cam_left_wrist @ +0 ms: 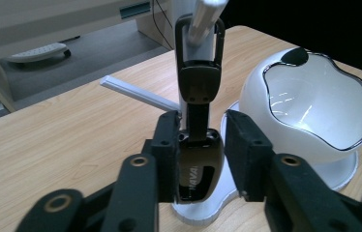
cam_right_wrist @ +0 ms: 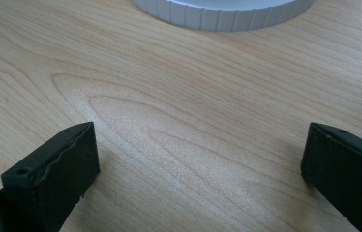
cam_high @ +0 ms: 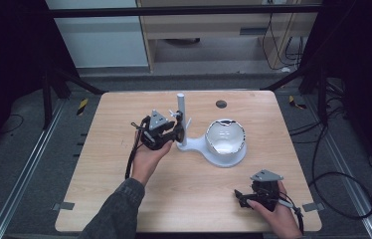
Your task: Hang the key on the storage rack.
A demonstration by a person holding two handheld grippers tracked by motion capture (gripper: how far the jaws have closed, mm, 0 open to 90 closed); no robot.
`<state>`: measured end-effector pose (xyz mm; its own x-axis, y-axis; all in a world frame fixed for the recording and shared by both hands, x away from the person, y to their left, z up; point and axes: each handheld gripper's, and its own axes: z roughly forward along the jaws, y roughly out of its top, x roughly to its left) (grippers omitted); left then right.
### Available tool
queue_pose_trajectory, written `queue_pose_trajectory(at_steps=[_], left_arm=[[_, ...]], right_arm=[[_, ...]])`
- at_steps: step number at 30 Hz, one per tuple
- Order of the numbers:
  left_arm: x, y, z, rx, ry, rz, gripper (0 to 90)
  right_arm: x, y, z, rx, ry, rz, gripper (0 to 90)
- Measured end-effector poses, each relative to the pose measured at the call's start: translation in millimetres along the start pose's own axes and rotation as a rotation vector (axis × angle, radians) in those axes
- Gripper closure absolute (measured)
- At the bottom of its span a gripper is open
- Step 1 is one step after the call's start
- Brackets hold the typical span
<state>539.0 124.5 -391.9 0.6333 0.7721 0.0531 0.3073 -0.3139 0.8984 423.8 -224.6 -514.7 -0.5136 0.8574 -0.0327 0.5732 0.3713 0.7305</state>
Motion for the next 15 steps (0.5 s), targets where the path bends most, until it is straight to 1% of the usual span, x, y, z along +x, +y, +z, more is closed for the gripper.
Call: queue_pose_trajectory(at_steps=[3, 4, 5, 6, 10, 11, 14, 15], left_arm=[[0.3, 0.1, -1.2, 0.002, 0.002, 0.003, 59.1], [0.0, 0.1, -1.9, 0.005, 0.002, 0.001, 59.1], [-0.2, 0.0, -3.3, 0.009, 0.004, 0.007, 55.3], [-0.2, 0.0, -3.3, 0.009, 0.004, 0.007, 53.6], [-2.8, -1.2, -6.6, 0.021, -0.005, 0.021, 44.0], [-4.0, -2.0, -7.4, 0.037, -0.013, 0.03, 40.5], [-5.4, -2.4, -9.2, 0.044, -0.021, 0.033, 34.0], [-6.3, -2.6, -11.7, 0.053, -0.029, 0.037, 30.6]], right_arm=[[0.0, 0.0, 0.0, 0.0, 0.0, 0.0, 0.4], [0.0, 0.0, 0.0, 0.0, 0.0, 0.0, 0.4], [-0.1, 0.0, 0.0, 0.0, 0.0, -0.001, 0.4], [-0.1, 0.0, 0.0, 0.0, 0.0, -0.001, 0.4], [0.0, 0.0, 0.0, 0.0, 0.0, 0.0, 0.4], [0.0, 0.0, 0.0, 0.0, 0.0, 0.0, 0.4], [0.1, 0.0, 0.0, 0.0, 0.0, 0.001, 0.4], [0.0, 0.0, 0.0, 0.0, 0.0, 0.0, 0.4]])
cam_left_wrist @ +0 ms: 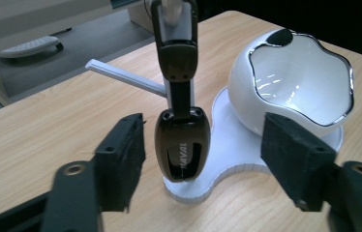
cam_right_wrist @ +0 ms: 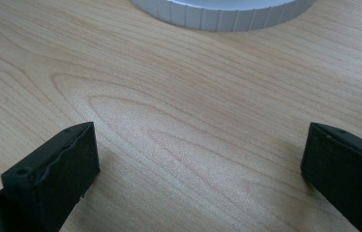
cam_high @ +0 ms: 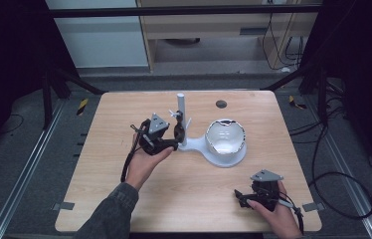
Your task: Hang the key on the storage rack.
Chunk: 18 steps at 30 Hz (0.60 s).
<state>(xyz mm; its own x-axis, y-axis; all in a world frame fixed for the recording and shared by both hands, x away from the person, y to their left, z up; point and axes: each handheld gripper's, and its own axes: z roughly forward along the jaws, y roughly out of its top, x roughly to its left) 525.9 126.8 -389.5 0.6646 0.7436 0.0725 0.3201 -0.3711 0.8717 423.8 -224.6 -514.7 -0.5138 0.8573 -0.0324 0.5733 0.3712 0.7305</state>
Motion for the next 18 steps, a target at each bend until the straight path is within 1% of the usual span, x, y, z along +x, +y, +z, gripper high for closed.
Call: queue_pose_trajectory(at_steps=[1, 2, 3, 5, 6, 8, 9, 11, 12, 13, 14, 15, 18], left_arm=[[0.0, 0.0, 0.0, 0.0, 0.0, 0.0, 28.3], [-0.9, -0.7, -2.2, 0.008, 0.009, 0.01, 28.3], [-1.8, -2.0, -4.9, 0.017, 0.013, 0.016, 22.8], [-2.3, -3.2, -6.7, 0.022, 0.013, 0.014, 18.3], [-3.1, -4.9, -9.2, 0.03, 0.014, 0.011, 18.3], [-5.2, -8.0, -14.1, 0.037, 0.003, 0.005, 13.3], [-7.8, -10.3, -17.9, 0.044, -0.003, 0.013, 12.5], [-9.2, -11.5, -20.1, 0.05, -0.009, 0.02, 11.8], [-11.2, -13.8, -24.1, 0.061, -0.014, 0.036, 9.9], [-11.2, -13.8, -24.1, 0.061, -0.014, 0.036, 9.6], [-12.6, -17.2, -28.4, 0.07, -0.022, 0.044, 9.5], [-13.1, -19.2, -30.3, 0.07, -0.025, 0.044, 9.4], [-12.7, -26.7, -35.4, 0.085, -0.018, 0.068, 8.8]], right_arm=[[0.0, 0.0, 0.0, 0.0, 0.0, 0.0, 0.4], [0.0, 0.0, 0.0, 0.0, 0.0, 0.0, 0.4], [0.0, 0.0, 0.0, 0.0, 0.0, 0.0, 0.4], [0.0, 0.0, 0.0, 0.0, 0.0, 0.0, 0.4], [0.0, 0.0, 0.0, 0.0, 0.0, 0.0, 0.4], [0.3, 0.0, 0.0, 0.0, -0.002, 0.001, 0.4], [0.4, 0.0, 0.0, 0.0, -0.002, 0.001, 0.4], [0.4, 0.0, 0.0, 0.0, -0.002, 0.002, 0.4], [0.4, 0.0, 0.0, 0.0, -0.002, 0.002, 0.4], [0.4, 0.0, 0.0, 0.0, -0.002, 0.001, 0.4], [0.4, 0.0, 0.0, 0.0, -0.003, 0.001, 0.4], [0.3, 0.0, 0.0, 0.0, -0.002, 0.001, 0.4], [0.4, 0.0, 0.0, 0.0, -0.002, 0.001, 0.4]])
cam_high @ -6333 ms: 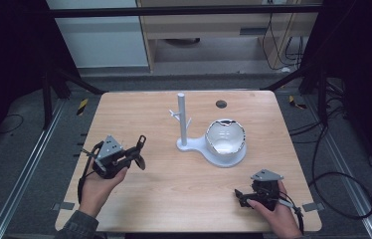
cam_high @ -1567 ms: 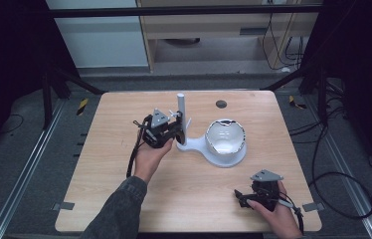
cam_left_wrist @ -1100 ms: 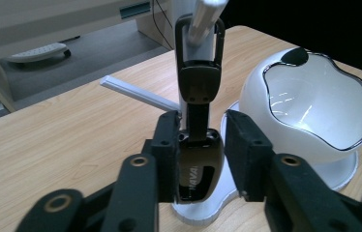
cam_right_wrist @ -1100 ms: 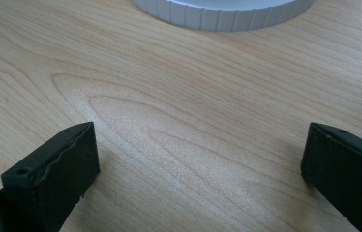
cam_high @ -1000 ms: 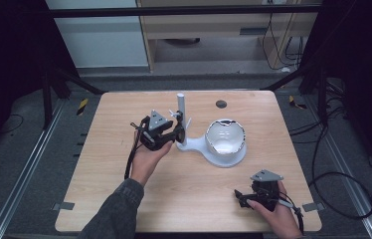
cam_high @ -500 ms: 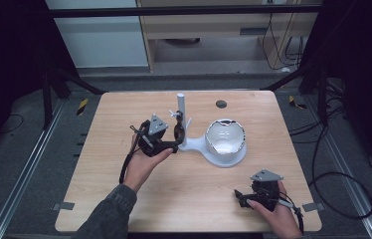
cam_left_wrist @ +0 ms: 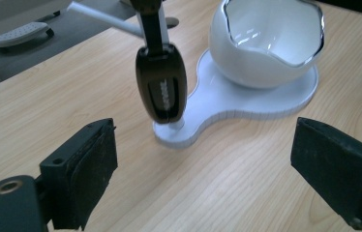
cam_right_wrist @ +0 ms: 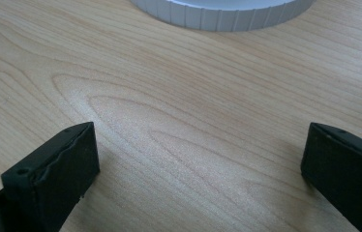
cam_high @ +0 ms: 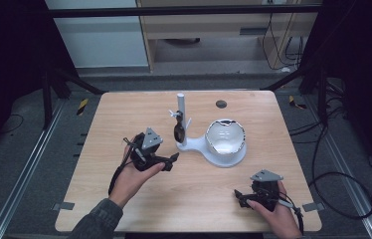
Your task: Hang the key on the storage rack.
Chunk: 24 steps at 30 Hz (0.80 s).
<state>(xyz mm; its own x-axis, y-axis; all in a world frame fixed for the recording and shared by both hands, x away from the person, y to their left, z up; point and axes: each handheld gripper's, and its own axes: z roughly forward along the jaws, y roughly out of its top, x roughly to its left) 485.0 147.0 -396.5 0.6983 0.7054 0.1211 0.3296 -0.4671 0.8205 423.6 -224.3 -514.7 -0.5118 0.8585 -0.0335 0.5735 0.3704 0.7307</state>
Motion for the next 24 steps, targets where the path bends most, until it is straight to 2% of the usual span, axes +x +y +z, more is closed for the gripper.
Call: queue_pose_trajectory(at_steps=[1, 10, 11, 12, 13, 18, 24], left_arm=[[0.7, -3.1, -1.3, 0.008, 0.003, 0.005, 8.7], [5.4, -26.7, -14.9, 0.0, 0.005, -0.044, 8.3], [6.2, -29.3, -15.6, 0.004, 0.005, -0.05, 8.3], [9.5, -37.5, -17.1, 0.028, 0.009, -0.061, 8.7], [9.5, -37.5, -17.1, 0.028, 0.009, -0.061, 9.0], [18.0, -59.1, -17.1, 0.055, 0.019, -0.108, 8.9], [23.5, -70.0, -17.8, 0.075, 0.034, -0.121, 8.8]], right_arm=[[0.1, 0.0, 0.0, 0.0, 0.0, 0.001, 0.4], [0.1, 0.1, 0.0, 0.0, 0.0, 0.002, 0.4], [0.1, 0.1, 0.0, 0.0, 0.0, 0.002, 0.4], [0.1, 0.1, 0.0, 0.0, 0.0, 0.002, 0.4], [0.1, 0.1, 0.0, 0.0, 0.0, 0.002, 0.4], [0.2, 0.1, 0.0, 0.0, 0.0, 0.003, 0.4], [0.1, 0.1, 0.0, 0.0, 0.0, 0.002, 0.4]])
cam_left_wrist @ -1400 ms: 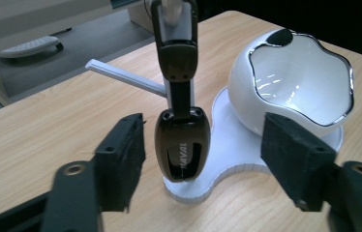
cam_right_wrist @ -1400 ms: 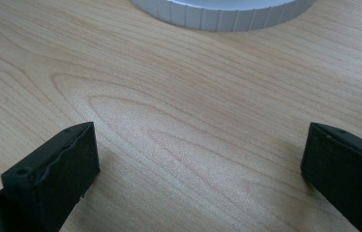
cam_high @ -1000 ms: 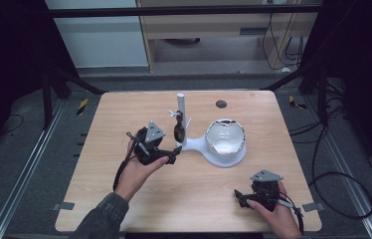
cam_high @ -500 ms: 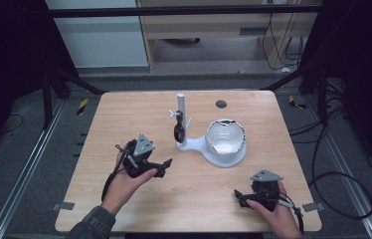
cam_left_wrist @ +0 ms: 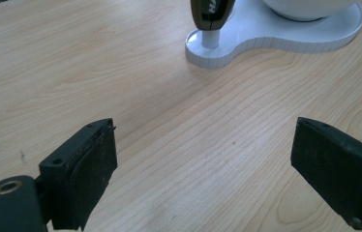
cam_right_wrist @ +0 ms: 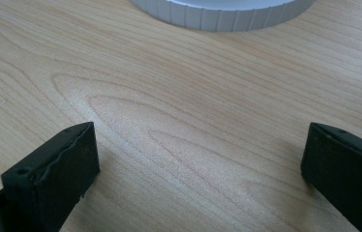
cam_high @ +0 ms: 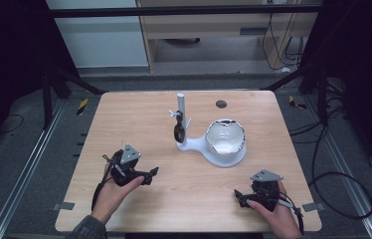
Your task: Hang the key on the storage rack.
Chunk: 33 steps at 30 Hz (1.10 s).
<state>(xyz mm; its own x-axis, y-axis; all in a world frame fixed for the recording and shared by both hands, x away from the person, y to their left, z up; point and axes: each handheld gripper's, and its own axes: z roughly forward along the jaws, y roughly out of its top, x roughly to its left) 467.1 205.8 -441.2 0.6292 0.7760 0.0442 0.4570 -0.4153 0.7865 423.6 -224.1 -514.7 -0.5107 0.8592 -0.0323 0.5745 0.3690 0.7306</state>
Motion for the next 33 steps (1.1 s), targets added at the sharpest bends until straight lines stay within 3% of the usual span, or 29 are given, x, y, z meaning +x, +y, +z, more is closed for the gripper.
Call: queue_pose_trajectory(at_steps=[33], left_arm=[[28.7, -45.0, 0.7, 0.084, 0.051, -0.052, 8.7]], right_arm=[[0.2, 0.1, 0.1, 0.0, -0.002, 0.002, 0.4]])
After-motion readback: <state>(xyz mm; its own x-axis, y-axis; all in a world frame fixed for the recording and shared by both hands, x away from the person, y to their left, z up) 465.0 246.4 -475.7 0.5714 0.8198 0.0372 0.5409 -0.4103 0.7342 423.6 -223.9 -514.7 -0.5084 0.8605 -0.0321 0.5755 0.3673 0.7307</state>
